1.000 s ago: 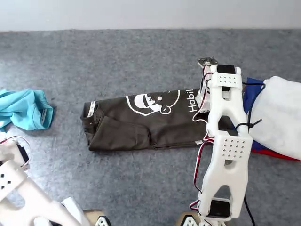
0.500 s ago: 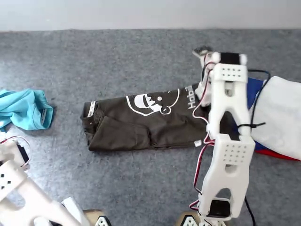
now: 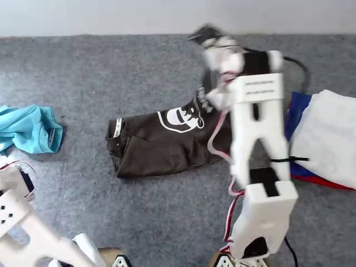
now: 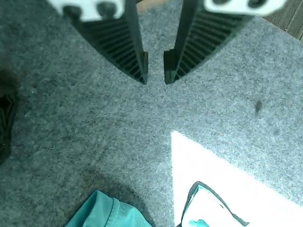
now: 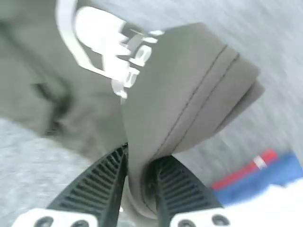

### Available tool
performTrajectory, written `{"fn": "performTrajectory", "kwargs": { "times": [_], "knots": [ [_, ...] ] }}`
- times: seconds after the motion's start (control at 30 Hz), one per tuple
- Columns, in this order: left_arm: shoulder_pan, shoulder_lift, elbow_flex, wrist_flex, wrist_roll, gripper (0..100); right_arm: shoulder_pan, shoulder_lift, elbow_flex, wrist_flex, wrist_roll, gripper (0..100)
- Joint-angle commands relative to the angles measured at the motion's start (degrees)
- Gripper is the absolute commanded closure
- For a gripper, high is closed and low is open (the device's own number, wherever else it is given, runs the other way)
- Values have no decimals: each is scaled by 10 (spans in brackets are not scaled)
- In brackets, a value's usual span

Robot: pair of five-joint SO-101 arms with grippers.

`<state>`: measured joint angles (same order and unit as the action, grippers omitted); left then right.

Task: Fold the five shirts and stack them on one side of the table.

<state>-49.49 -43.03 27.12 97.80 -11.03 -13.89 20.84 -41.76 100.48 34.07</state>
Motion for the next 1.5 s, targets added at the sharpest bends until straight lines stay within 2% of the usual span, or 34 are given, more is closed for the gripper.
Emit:
{"fn": "performTrajectory", "kwargs": {
  "times": [0.0, 0.2, 0.33, 0.53, 0.63, 0.8, 0.87, 1.07, 1.13, 1.27, 1.47],
  "knots": [
    [0, -8, -2, -6, -2, 928, -101, -37, 4, 22, -32, 988],
    [0, -8, -2, -7, -1, 928, -222, 24, 3, -36, -83, 987],
    [0, -8, -2, -7, -1, 928, -262, 74, 3, -102, -114, 985],
    [0, -8, -2, -7, 0, 928, -298, 128, 3, -160, -115, 983],
    [0, -8, -2, -7, 2, 928, -298, 144, 3, -195, -115, 963],
    [1, -8, 13, -8, 0, 928, -306, 153, 2, -214, -117, 784],
    [1, -8, 14, -12, 0, 928, -308, 153, -11, -209, -117, 764],
    [1, -8, 13, -16, 1, 928, -291, 154, -98, -108, -113, 786],
    [1, -8, 13, -15, 2, 928, -275, 154, -117, -60, -110, 838],
    [1, -9, 13, -15, 2, 928, -226, 160, -115, 10, -40, 991],
    [1, -9, 13, -15, 2, 928, -154, 221, -97, 22, -11, 990]
  ]
}}
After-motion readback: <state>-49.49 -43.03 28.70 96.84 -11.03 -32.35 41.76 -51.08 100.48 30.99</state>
